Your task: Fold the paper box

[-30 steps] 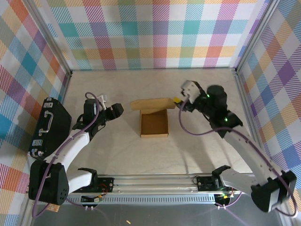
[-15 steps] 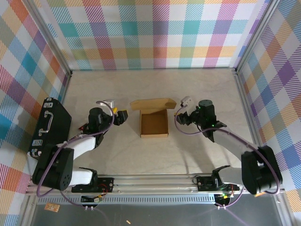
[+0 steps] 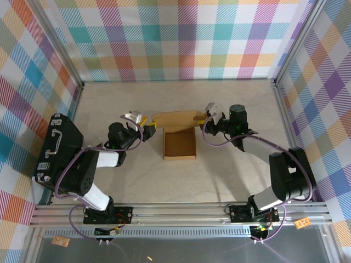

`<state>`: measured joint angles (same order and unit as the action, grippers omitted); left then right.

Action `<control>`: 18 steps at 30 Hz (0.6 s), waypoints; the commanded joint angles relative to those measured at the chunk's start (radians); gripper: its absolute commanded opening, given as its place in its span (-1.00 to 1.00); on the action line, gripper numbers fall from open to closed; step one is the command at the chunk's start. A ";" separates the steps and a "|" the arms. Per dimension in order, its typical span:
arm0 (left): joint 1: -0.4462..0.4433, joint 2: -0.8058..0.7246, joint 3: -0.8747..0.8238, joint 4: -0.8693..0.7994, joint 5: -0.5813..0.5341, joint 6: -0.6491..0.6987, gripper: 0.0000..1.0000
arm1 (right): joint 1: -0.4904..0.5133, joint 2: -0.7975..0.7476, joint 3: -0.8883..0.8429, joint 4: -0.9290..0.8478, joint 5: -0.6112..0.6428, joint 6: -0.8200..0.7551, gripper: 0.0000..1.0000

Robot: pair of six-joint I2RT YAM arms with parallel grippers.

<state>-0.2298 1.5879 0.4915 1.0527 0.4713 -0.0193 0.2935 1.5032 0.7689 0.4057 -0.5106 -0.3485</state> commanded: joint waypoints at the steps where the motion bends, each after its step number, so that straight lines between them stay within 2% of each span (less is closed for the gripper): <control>1: -0.021 0.014 0.037 0.064 0.038 0.028 0.13 | -0.006 0.009 0.026 0.026 -0.095 0.014 -0.34; 3: -0.030 0.014 0.047 0.040 0.030 0.028 -0.01 | -0.005 0.009 0.036 0.016 -0.098 0.034 -0.56; 6: -0.049 0.016 0.052 0.035 0.024 0.035 -0.14 | -0.005 0.005 0.037 0.023 -0.113 0.056 -0.75; 8: -0.065 0.015 0.054 0.025 0.013 0.043 -0.26 | -0.004 0.002 0.038 0.025 -0.115 0.068 -0.94; 12: -0.082 0.020 0.066 0.006 0.007 0.054 -0.45 | -0.003 -0.005 0.038 0.022 -0.131 0.065 -1.00; 14: -0.084 0.018 0.065 0.004 -0.006 0.052 -0.44 | -0.004 -0.006 0.043 0.008 -0.148 0.045 -1.00; 18: -0.082 -0.017 0.062 -0.053 -0.121 0.053 -0.04 | -0.003 -0.016 0.063 -0.075 -0.208 -0.029 -1.00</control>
<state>-0.3073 1.5959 0.5343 1.0386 0.4313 0.0185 0.2935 1.5085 0.7883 0.3767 -0.6308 -0.3206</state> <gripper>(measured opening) 0.452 0.060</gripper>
